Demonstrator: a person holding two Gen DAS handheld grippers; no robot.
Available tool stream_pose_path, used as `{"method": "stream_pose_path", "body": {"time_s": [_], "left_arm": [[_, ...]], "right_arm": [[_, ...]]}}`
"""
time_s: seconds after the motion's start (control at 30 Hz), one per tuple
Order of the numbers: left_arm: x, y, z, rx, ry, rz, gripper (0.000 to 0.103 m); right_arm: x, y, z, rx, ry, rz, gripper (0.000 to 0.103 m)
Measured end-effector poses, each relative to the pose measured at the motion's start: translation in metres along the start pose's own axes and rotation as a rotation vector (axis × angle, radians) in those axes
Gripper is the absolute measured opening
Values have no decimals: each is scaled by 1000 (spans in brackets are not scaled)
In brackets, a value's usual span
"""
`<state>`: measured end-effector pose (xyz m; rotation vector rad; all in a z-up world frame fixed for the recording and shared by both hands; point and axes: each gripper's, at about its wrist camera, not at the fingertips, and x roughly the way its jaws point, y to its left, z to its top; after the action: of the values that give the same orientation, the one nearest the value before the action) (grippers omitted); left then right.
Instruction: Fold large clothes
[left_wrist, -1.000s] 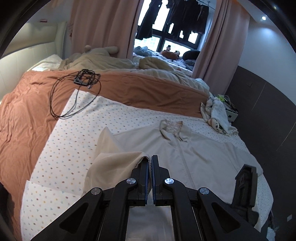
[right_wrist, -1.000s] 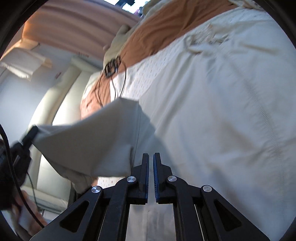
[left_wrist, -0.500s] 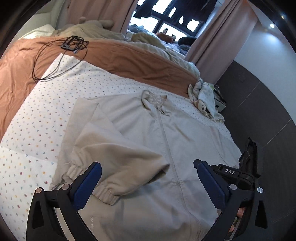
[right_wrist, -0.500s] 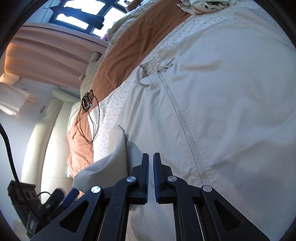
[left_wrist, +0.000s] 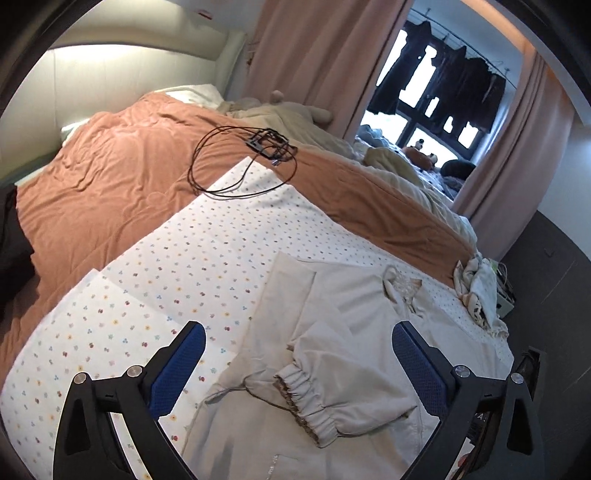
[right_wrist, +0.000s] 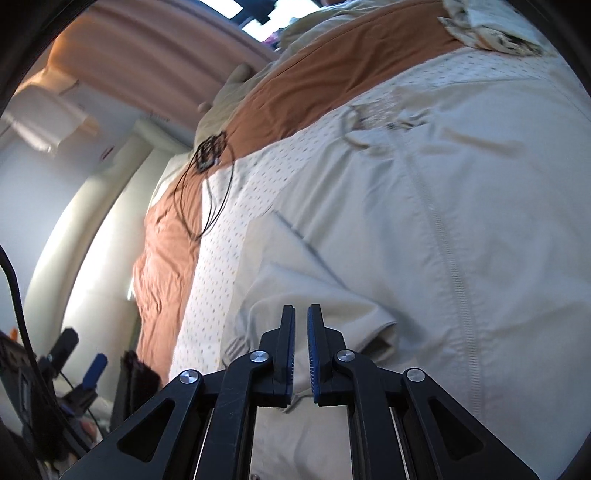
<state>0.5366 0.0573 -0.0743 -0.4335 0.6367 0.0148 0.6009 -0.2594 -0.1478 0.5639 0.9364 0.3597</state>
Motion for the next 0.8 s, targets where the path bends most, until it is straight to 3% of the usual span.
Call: {"method": "stream_pose_path", "body": {"time_s": [0.07,0.23,0.5,0.6,0.7,0.73,0.77,0.8], "left_arm": [[9,6,-7,2,5,39,91],[34,31,-20,-66,88,7,66],[26,63,-28,-116,100,19,65],[22,69,-27,-137,89,15,65],[21,69,-27,-151,97,-7,65],[21,68,-27,-151,101,-11,65],[21,66,-28,-148,104,-16,65],[20,65,-28,-145,108,-21,65]], "right_arm": [[9,9,-4,-45,18,-18,44],[36,27,-17,-158,89,-59,47],[83,46,-51,-273,231,-140,48],[98,56,-67,-338,276,-191,66],[106,70,-86,-470,280,-283,64],[106,71,-89,-489,279,-294,57],[106,70,-90,-493,289,-300,40],[104,67,-88,-485,291,-293,36]]}}
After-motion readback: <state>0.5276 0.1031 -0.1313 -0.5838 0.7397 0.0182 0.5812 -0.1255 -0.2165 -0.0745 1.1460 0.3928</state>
